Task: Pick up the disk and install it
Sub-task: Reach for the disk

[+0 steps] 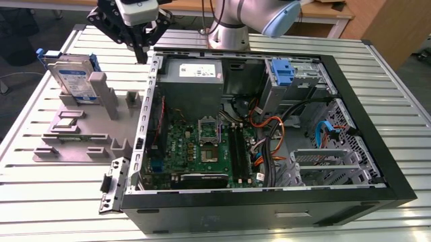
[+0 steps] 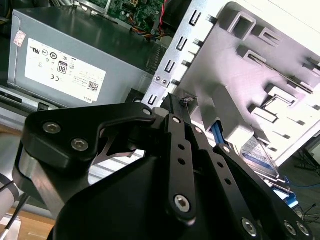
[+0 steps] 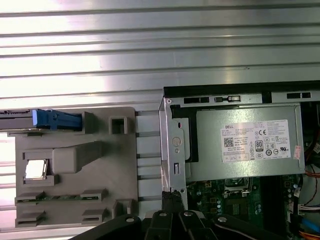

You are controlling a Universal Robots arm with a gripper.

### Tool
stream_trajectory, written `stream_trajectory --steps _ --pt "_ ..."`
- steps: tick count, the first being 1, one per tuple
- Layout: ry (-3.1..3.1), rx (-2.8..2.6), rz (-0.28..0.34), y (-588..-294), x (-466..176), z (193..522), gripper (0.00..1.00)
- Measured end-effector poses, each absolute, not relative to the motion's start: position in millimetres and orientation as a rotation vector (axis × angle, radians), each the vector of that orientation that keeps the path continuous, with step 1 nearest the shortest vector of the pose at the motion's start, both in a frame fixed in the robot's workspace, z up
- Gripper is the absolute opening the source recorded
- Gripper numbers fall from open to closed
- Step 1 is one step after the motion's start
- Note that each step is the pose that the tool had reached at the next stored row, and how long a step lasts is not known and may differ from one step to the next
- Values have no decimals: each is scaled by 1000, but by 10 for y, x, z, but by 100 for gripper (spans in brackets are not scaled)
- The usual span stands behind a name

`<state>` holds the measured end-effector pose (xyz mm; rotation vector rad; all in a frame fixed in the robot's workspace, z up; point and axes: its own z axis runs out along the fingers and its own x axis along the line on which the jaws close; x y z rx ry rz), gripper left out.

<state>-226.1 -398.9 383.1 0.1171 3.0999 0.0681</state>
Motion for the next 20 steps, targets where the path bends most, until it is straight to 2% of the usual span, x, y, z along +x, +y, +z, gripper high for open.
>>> stream_trajectory --steps 20 --pt "3100 117 68 -3989 -2408 3810 10"
